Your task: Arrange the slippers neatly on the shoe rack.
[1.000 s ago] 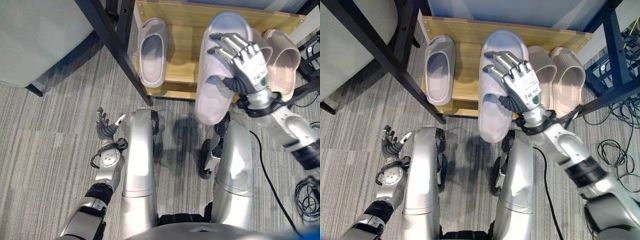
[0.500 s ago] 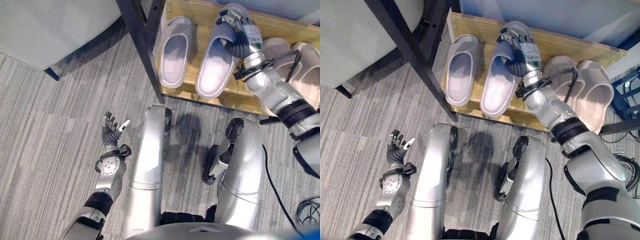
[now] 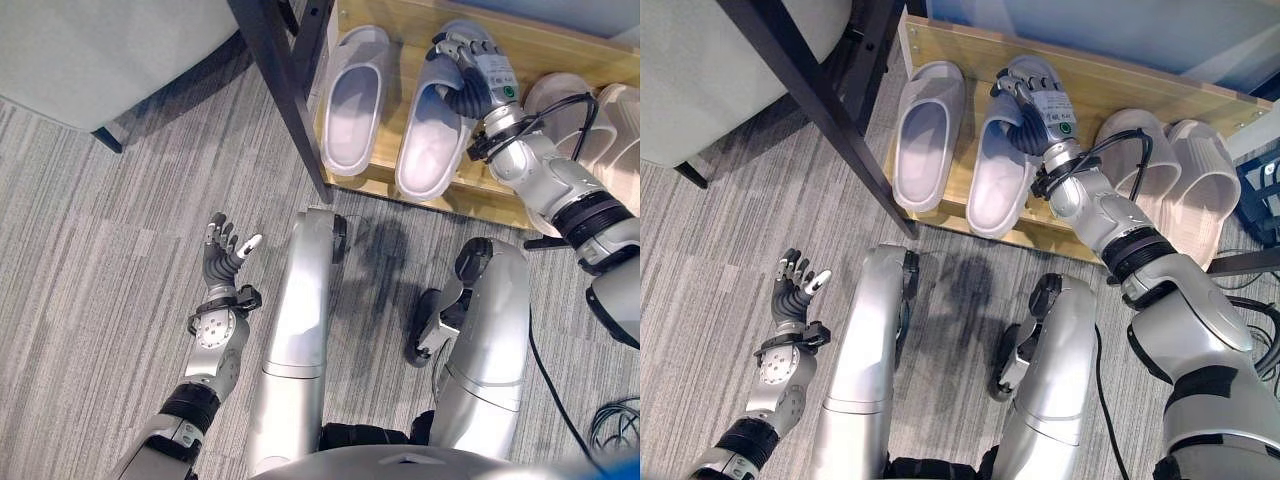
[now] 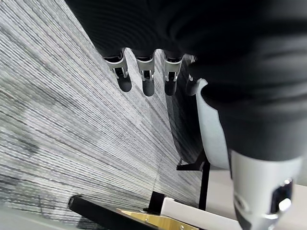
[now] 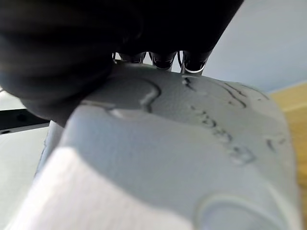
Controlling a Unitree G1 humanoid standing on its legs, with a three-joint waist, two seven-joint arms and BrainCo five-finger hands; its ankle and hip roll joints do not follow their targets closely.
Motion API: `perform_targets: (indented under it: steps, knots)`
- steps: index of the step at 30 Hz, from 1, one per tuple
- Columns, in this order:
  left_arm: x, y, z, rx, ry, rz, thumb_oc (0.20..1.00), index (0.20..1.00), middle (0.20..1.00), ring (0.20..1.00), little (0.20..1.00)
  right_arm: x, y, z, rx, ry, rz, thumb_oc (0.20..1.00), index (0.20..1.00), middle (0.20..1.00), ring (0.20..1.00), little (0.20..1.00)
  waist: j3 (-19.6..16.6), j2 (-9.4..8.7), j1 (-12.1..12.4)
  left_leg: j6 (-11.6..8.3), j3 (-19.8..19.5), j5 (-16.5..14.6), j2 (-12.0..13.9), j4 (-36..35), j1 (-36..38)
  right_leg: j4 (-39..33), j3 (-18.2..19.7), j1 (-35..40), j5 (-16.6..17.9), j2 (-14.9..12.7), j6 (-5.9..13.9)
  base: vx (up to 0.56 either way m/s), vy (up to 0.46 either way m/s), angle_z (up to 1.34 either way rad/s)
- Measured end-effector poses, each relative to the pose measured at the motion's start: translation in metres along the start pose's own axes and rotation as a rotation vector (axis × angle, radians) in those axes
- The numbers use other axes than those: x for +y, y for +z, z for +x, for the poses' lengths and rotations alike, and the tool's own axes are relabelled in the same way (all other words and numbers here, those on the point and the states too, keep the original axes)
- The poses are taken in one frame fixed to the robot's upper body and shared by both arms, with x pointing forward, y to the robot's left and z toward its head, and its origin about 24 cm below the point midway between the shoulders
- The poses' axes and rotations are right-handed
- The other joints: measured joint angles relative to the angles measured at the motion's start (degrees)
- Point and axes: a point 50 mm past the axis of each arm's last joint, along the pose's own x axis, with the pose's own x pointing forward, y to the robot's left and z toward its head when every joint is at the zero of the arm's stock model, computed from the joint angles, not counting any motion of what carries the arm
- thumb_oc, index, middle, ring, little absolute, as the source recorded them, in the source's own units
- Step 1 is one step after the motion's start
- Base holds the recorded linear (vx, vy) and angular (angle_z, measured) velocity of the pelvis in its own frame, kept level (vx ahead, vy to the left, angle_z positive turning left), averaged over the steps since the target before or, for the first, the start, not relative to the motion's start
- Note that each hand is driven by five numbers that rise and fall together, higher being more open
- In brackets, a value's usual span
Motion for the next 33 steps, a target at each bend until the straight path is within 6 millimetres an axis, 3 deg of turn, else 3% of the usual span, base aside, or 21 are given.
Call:
perform_targets:
  steps: [12,13,14,15,18,22,28,33]
  knots:
    - [-0.012,0.008,0.004,-0.048,-0.092,0.078,1.0,1.0,1.0,1.0,1.0,0.012,-0.002,0.0,0.066,0.014,0.039,0.2,0.2,0.2,0.2,0.2,0.0,0.1,0.2,-0.02,0.5,0.0,-0.2,-0.7,0.6,-0.2,0.2,0.3,-0.3,-0.7,-0.59,0.0,0.002,0.01]
    - [-0.013,0.008,0.004,-0.049,-0.095,0.078,1.0,1.0,1.0,1.0,1.0,0.017,-0.001,0.001,0.077,0.021,0.048,0.482,0.482,0.482,0.482,0.482,0.0,0.17,0.3,-0.02,0.6,0.0,-0.2,-0.7,0.7,-0.2,0.2,0.4,-0.3,-0.7,-0.59,0.0,0.0,0.0]
    - [-0.014,0.008,0.004,-0.049,-0.1,0.078,1.0,1.0,1.0,1.0,1.0,0.02,0.0,0.0,0.086,0.029,0.053,0.633,0.633,0.633,0.633,0.633,0.0,0.25,0.3,-0.02,0.6,0.0,-0.2,-0.7,0.9,-0.2,0.2,0.5,-0.3,-0.7,-0.59,0.0,0.0,0.0]
    - [-0.018,0.01,0.003,-0.054,-0.123,0.077,1.0,1.0,1.0,1.0,1.0,0.026,-0.002,0.0,0.119,0.038,0.066,1.0,1.0,1.0,1.0,1.0,0.0,0.45,0.4,-0.01,0.6,0.0,-0.2,-0.7,1.1,-0.2,0.4,0.8,-0.3,-0.7,-0.63,0.0,0.0,0.0]
    - [-0.022,0.012,0.002,-0.063,-0.139,0.07,1.0,1.0,1.0,1.0,1.0,0.026,-0.011,0.0,0.191,0.033,0.078,1.0,1.0,1.0,1.0,1.0,0.0,0.54,1.1,-0.02,0.6,0.0,-0.3,-0.9,1.4,-0.2,0.5,0.9,-0.4,-0.7,-0.74,0.0,0.0,0.0]
    - [-0.023,0.011,0.004,-0.061,-0.135,0.072,1.0,1.0,1.0,1.0,1.0,0.018,0.003,0.012,0.149,-0.007,0.113,1.0,1.0,1.0,1.0,1.0,0.0,0.54,1.3,-0.07,0.6,0.0,-0.3,-1.1,1.4,-0.2,0.3,0.9,-0.5,-0.8,-0.96,0.0,0.0,0.0]
    - [-0.022,0.009,0.003,-0.048,-0.133,0.077,1.0,1.0,1.0,1.0,1.0,0.011,0.003,0.015,0.176,-0.076,0.141,1.0,1.0,1.0,1.0,1.0,0.0,0.54,1.3,-0.08,0.7,0.0,-0.3,-1.1,1.4,-0.2,0.4,0.9,-0.5,-0.8,-0.95,0.0,0.0,0.0]
    - [-0.021,0.003,-0.001,-0.034,-0.119,0.097,1.0,1.0,1.0,1.0,1.0,-0.023,0.021,0.024,0.093,-0.299,0.236,1.0,1.0,1.0,1.0,1.0,0.0,0.54,0.2,-0.08,0.8,0.0,-0.3,-1.1,1.5,-0.2,0.4,1.0,-0.5,-0.8,-0.95,0.0,0.0,0.0]
